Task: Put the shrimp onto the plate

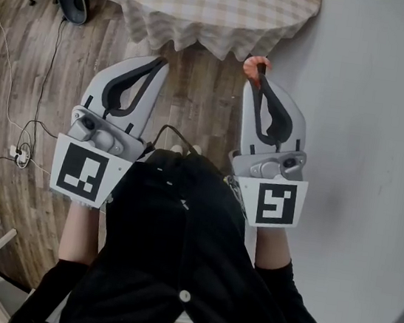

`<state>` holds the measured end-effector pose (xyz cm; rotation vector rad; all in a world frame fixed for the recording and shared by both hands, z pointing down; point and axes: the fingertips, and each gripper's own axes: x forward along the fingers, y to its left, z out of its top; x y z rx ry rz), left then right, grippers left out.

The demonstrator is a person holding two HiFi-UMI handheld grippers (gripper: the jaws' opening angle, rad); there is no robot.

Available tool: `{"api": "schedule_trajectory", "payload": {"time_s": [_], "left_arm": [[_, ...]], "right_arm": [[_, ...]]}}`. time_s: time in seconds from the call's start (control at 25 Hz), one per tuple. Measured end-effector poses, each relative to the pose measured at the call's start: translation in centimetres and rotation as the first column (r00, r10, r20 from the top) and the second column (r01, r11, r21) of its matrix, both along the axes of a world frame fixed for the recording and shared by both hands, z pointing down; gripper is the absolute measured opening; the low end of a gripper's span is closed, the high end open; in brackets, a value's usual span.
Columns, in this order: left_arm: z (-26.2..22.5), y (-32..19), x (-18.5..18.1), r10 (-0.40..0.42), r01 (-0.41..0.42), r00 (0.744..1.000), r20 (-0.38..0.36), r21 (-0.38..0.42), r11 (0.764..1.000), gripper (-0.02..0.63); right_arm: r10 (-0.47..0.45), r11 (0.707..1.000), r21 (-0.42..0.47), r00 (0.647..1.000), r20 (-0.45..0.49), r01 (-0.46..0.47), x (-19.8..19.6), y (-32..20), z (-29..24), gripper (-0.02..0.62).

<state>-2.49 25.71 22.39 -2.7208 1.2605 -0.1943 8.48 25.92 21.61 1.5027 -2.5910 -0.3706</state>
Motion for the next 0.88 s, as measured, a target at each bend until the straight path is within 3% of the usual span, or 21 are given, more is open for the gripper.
{"api": "schedule_trajectory", "payload": {"time_s": [0.88], "left_arm": [[0.5, -0.1, -2.0, -0.039, 0.039, 0.999, 0.01, -0.006, 0.999, 0.002]], "right_arm": [[0.008, 1.0, 0.027, 1.0, -0.001, -0.008, -0.4, -1.2, 0.0, 0.037]]}}
